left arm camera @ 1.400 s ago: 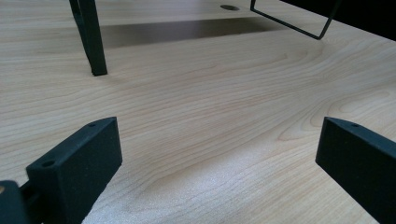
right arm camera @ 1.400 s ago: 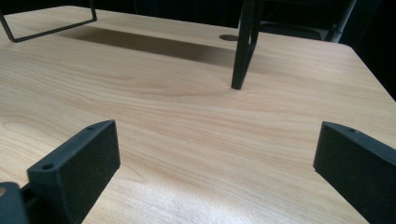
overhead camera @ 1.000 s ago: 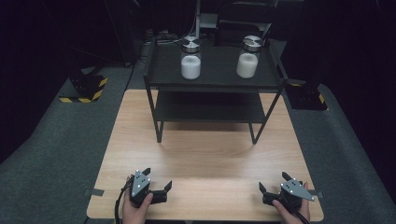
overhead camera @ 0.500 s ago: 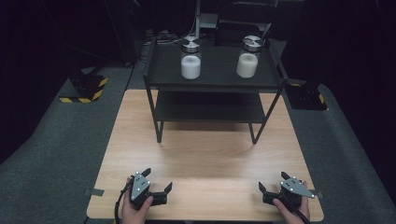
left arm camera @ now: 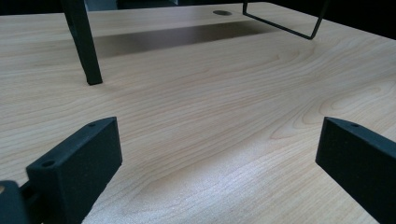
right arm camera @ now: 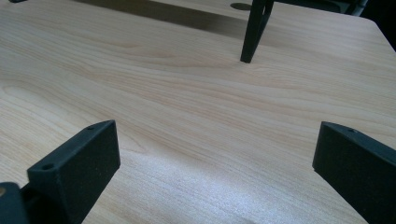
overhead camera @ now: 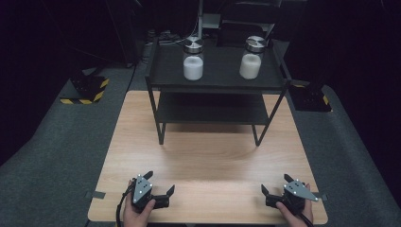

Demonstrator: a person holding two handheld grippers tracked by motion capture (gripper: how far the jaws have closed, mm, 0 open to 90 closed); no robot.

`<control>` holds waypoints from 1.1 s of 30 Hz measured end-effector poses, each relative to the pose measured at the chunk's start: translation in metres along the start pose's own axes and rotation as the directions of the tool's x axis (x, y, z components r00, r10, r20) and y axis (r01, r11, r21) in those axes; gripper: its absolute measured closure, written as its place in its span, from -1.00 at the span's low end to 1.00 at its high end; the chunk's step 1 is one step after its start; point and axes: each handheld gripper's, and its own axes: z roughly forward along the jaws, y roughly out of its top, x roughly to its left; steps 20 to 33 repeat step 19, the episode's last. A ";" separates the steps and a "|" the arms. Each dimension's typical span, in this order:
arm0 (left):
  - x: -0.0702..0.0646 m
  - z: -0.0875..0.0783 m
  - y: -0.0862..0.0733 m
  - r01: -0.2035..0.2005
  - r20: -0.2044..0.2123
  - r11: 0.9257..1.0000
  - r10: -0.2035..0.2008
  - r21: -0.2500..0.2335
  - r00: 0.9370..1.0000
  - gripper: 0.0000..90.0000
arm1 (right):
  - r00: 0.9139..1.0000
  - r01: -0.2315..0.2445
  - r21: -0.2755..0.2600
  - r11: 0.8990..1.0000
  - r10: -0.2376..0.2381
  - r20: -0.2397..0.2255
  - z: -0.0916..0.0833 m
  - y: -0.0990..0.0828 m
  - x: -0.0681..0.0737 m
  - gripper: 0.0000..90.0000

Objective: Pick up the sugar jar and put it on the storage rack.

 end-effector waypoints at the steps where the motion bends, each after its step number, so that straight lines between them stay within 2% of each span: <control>1: 0.001 0.001 0.001 0.002 0.004 1.000 -0.002 0.008 1.000 -0.98 | 1.000 -0.004 0.002 1.000 0.004 -0.006 0.000 0.000 -0.001 -0.99; 4: 0.003 0.005 0.007 0.008 0.014 0.999 -0.008 0.033 1.000 -0.98 | 0.999 -0.051 0.014 0.999 0.051 -0.007 0.002 0.002 -0.007 -0.99; 6: 0.004 0.007 0.009 0.006 0.015 0.999 -0.007 0.043 1.000 -0.98 | 0.997 -0.073 -0.001 0.997 0.073 -0.008 0.001 -0.001 -0.009 -0.99; 9: 0.006 0.012 0.012 0.016 0.011 0.999 -0.016 0.050 1.000 -0.98 | 0.997 -0.078 -0.018 0.997 0.078 -0.002 -0.004 -0.005 -0.008 -0.99; 12: 0.005 0.017 0.014 0.019 -0.001 0.999 -0.019 0.048 1.000 -0.98 | 0.996 -0.087 -0.036 0.996 0.087 0.000 -0.012 -0.011 -0.008 -0.99; 16: 0.003 0.022 0.014 0.012 -0.011 0.999 -0.011 0.040 1.000 -0.98 | 0.993 -0.122 -0.063 0.991 0.122 -0.009 -0.025 -0.022 -0.016 -0.99; 18: 0.000 0.024 0.012 0.007 -0.020 1.000 -0.007 0.016 1.000 -0.98 | 0.989 -0.149 -0.074 0.986 0.149 -0.003 -0.031 -0.026 -0.020 -1.00; 19: 0.000 0.024 0.012 0.007 -0.020 1.000 -0.007 0.016 1.000 -0.98 | 0.984 -0.176 -0.085 0.981 0.177 0.002 -0.035 -0.028 -0.023 -1.00; 33: 0.000 0.024 0.012 0.007 -0.020 1.000 -0.007 0.016 1.000 -0.98 | 0.984 -0.176 -0.085 0.981 0.177 0.002 -0.035 -0.028 -0.023 -1.00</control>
